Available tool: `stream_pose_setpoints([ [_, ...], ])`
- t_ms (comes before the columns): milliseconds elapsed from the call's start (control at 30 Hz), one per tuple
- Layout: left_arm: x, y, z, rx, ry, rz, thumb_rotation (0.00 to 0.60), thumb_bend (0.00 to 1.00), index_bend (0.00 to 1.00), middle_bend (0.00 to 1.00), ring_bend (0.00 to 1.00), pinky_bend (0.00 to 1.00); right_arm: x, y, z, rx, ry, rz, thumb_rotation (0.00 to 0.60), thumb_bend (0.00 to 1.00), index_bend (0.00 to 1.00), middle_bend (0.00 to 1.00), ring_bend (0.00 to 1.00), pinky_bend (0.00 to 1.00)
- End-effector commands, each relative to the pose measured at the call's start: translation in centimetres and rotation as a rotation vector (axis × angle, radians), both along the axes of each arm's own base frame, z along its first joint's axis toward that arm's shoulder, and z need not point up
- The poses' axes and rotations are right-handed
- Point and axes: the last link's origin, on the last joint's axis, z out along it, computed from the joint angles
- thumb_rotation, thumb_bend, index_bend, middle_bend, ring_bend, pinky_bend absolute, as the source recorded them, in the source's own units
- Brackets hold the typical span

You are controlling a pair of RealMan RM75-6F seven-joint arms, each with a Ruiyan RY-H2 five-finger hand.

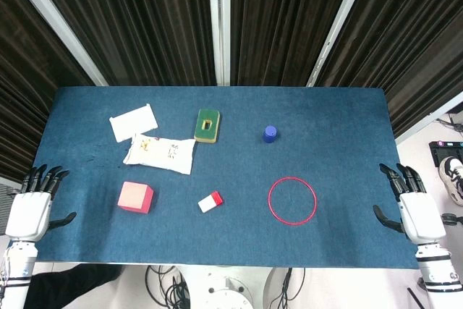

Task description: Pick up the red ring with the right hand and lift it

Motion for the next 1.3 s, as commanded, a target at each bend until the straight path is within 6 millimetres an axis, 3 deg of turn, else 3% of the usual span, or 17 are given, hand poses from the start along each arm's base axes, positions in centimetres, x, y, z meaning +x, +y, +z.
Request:
stream_pose_setpoints([
  [33,-0.1,0.0,-0.1,-0.005,0.002,0.004,0.6,0.09,0.17,0.1,0.0,0.0,0.0,0.0,-0.1,0.008,0.001,-0.001,0.6,0.25,0.08,0.16,0.0,0.0],
  [367,0.1,-0.3,-0.1,-0.002,-0.002,-0.001,0.6,0.09,0.17,0.1,0.0,0.0,0.5,0.0,-1.4,0.122,0.038,0.049,0.6,0.26,0.12,0.17,0.0,0.0],
  [667,0.5,-0.3,-0.3,-0.008,-0.003,-0.012,0.6,0.09,0.17,0.1,0.0,0.0,0.8,-1.7,-7.3,0.355,0.197,0.155,0.6,0.28,0.44,0.21,0.0,0.0],
  [933,0.4,-0.4,-0.3,-0.005,-0.005,-0.005,0.6,0.09,0.17,0.1,0.0,0.0,1.4,-3.4,-11.7,0.38,0.268,0.28,0.6,0.27,0.46,0.21,0.0,0.0],
  [1300,0.0,-0.5,-0.3,-0.003,-0.01,0.005,0.6,0.09,0.17,0.1,0.0,0.0,1.3,-3.9,-13.8,0.403,0.287,0.335,0.6,0.29,0.49,0.21,0.0,0.0],
])
